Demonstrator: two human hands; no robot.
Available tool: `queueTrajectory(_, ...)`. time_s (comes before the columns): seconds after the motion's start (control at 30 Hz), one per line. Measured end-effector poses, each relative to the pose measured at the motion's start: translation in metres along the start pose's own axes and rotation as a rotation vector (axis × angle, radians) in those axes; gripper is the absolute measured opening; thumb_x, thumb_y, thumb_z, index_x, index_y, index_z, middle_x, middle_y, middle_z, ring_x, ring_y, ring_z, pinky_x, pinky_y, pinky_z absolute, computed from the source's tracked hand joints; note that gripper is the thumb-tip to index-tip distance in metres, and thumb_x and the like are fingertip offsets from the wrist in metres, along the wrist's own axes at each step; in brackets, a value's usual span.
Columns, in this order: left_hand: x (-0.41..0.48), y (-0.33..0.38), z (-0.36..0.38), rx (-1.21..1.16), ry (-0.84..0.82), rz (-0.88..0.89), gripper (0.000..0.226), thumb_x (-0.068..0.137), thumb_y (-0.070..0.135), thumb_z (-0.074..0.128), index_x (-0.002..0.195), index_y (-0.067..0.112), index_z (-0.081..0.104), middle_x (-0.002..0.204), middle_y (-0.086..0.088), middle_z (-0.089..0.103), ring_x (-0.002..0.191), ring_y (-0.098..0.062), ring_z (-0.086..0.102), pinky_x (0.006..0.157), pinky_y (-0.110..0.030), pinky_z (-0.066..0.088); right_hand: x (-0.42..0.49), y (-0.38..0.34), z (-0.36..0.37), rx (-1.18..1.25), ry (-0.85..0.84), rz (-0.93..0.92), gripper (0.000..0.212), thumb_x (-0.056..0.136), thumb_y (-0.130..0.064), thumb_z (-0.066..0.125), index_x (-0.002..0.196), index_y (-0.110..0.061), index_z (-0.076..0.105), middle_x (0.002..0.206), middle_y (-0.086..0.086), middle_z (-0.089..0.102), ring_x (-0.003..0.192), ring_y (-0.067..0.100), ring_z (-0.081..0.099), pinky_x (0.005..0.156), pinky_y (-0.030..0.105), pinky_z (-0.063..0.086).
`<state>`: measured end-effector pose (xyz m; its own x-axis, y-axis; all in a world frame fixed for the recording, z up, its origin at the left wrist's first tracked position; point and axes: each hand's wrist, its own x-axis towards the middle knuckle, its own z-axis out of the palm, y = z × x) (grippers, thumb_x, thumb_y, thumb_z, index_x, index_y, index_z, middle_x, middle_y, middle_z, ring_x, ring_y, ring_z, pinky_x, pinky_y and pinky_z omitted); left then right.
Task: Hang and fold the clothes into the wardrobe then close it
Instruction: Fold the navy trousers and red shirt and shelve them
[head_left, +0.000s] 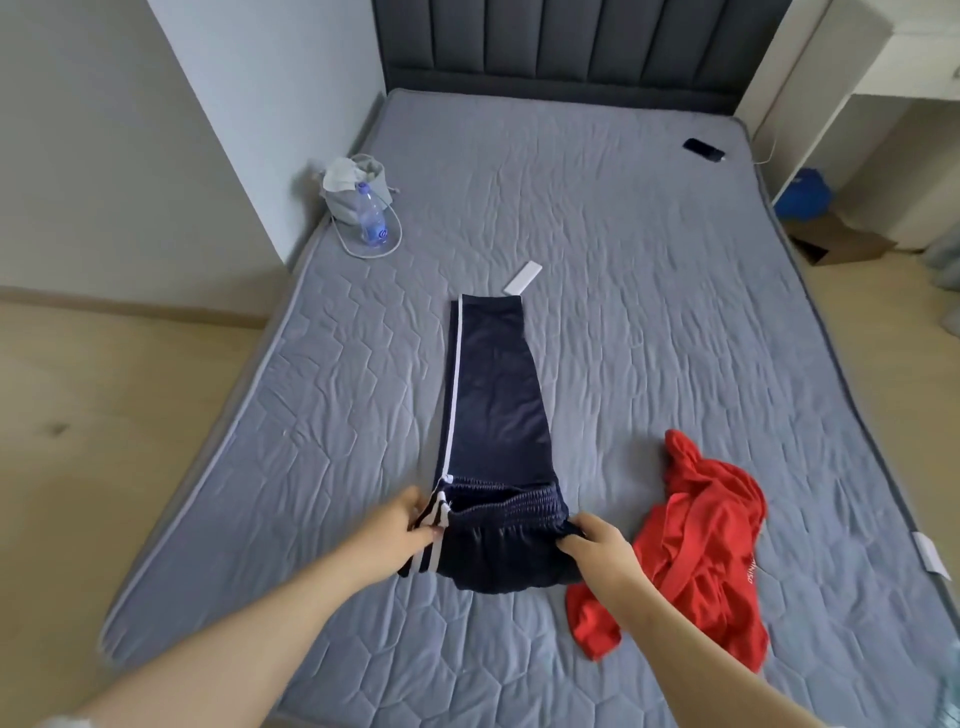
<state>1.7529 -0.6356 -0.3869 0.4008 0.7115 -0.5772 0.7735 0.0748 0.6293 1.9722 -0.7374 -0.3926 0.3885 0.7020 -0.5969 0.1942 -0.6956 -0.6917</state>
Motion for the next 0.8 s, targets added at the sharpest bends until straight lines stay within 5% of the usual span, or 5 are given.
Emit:
queueTrajectory(0.13,0.008,0.004,0.003,-0.033,0.089,-0.004,0.01,0.093,0.022,0.053,0.095,0.024,0.043,0.091,0.004,0.057,0.071,-0.009,0.053,0.058,-0.02,0.04,0.006,-0.003,0.0,0.003,0.043,-0.048,0.025,0.085,-0.005,0.053,0.069,-0.025,0.054,0.063,-0.01,0.054,0.06,0.007,0.047,0.047,0.01,0.035)
queueTrajectory(0.4,0.021,-0.01,0.011,0.023,0.076,-0.096,0.017,0.088,0.023,0.061,0.1,0.021,0.049,0.105,-0.005,0.058,0.08,-0.019,0.057,0.072,-0.031,0.051,0.02,-0.001,0.006,-0.312,0.012,-0.009,0.014,0.085,-0.017,0.055,0.094,-0.023,0.064,0.092,0.001,0.049,0.096,0.022,0.05,0.076,0.022,0.042)
queueTrajectory(0.53,0.051,0.027,-0.011,-0.026,0.299,-0.12,0.024,0.087,0.023,0.061,0.109,0.015,0.056,0.096,-0.004,0.055,0.067,-0.012,0.051,0.049,-0.017,0.041,0.043,-0.045,-0.002,-0.279,0.135,-0.064,0.017,0.088,-0.015,0.053,0.099,-0.014,0.066,0.097,0.013,0.063,0.088,0.028,0.058,0.065,0.022,0.04)
queueTrajectory(0.63,0.088,0.079,-0.045,-0.525,0.389,0.06,0.057,0.09,0.017,0.058,0.141,0.023,0.032,0.127,-0.004,0.054,0.105,-0.016,0.057,0.085,-0.015,0.045,0.075,-0.106,-0.014,0.191,0.243,-0.214,0.034,0.092,-0.017,0.05,0.126,-0.02,0.051,0.116,0.004,0.06,0.114,0.023,0.053,0.09,0.03,0.042)
queueTrajectory(0.8,0.115,0.101,-0.06,-0.389,0.33,0.13,0.091,0.091,0.015,0.057,0.147,0.025,-0.014,0.157,0.002,-0.008,0.144,-0.013,0.001,0.114,-0.031,0.005,0.102,-0.135,-0.017,0.252,0.127,-0.288,0.073,0.095,-0.02,0.049,0.149,-0.032,0.001,0.158,-0.008,-0.003,0.145,0.014,0.005,0.116,0.037,0.015)
